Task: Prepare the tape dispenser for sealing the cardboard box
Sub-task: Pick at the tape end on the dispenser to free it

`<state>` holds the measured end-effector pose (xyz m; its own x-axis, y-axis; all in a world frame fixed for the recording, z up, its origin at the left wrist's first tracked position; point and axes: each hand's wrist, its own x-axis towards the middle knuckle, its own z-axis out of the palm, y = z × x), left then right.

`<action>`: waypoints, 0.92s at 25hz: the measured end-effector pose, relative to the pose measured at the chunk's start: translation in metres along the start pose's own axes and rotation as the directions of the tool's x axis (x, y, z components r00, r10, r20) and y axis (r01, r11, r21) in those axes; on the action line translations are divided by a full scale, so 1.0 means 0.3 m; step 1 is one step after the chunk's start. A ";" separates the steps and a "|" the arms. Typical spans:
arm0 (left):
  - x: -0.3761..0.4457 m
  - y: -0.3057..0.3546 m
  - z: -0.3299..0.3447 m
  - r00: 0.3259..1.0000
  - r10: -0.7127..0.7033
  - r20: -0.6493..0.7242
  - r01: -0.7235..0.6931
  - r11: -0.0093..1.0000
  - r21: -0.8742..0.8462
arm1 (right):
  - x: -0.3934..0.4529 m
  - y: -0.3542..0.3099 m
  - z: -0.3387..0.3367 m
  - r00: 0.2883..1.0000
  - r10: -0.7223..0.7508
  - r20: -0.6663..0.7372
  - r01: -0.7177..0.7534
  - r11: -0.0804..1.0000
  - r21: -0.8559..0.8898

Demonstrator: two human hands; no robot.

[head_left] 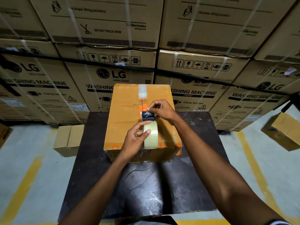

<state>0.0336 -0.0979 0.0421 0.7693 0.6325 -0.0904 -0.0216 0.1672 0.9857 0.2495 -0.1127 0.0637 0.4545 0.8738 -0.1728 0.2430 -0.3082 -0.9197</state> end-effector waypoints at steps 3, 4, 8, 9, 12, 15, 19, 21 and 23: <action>0.001 0.010 0.004 0.999 -0.008 -0.036 0.009 1.000 0.005 | 0.007 -0.002 0.016 1.000 -0.002 -0.011 0.002 1.000 0.017; 0.001 0.013 -0.005 0.999 -0.005 -0.038 0.005 1.000 0.010 | 0.010 -0.008 0.018 1.000 -0.009 -0.003 0.009 0.999 0.039; 0.007 0.039 -0.068 0.999 0.007 -0.046 -0.006 0.999 0.040 | 0.019 -0.046 0.030 0.997 -0.079 0.021 0.076 0.992 0.098; 0.008 0.040 -0.087 0.999 0.012 -0.038 -0.010 0.998 0.056 | 0.024 -0.049 0.041 0.996 -0.090 0.027 0.086 0.991 0.105; 0.001 0.027 -0.136 0.999 0.024 -0.022 -0.022 0.994 0.110 | 0.035 -0.048 0.085 0.992 -0.117 0.045 0.111 0.987 0.119; -0.007 0.012 -0.152 0.996 0.030 -0.079 -0.022 0.995 0.100 | 0.050 -0.050 0.116 0.991 -0.123 0.045 0.117 0.985 0.126; 0.002 -0.022 -0.133 0.984 0.049 -0.170 -0.041 0.998 0.051 | 0.064 -0.054 0.110 0.994 -0.071 0.077 0.060 0.989 0.138; 0.002 -0.036 -0.122 0.983 0.064 -0.170 -0.058 0.998 0.037 | 0.070 -0.053 0.097 0.993 -0.055 0.106 0.044 0.993 0.110; -0.002 -0.046 -0.116 0.981 0.077 -0.177 -0.073 0.997 0.029 | 0.079 -0.057 0.094 0.991 -0.041 0.127 0.030 0.995 0.093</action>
<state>0.0113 -0.0742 0.0237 0.6401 0.7674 -0.0384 -0.0587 0.0987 0.9934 0.2319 -0.0761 0.0654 0.3311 0.9266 -0.1781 0.1756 -0.2460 -0.9532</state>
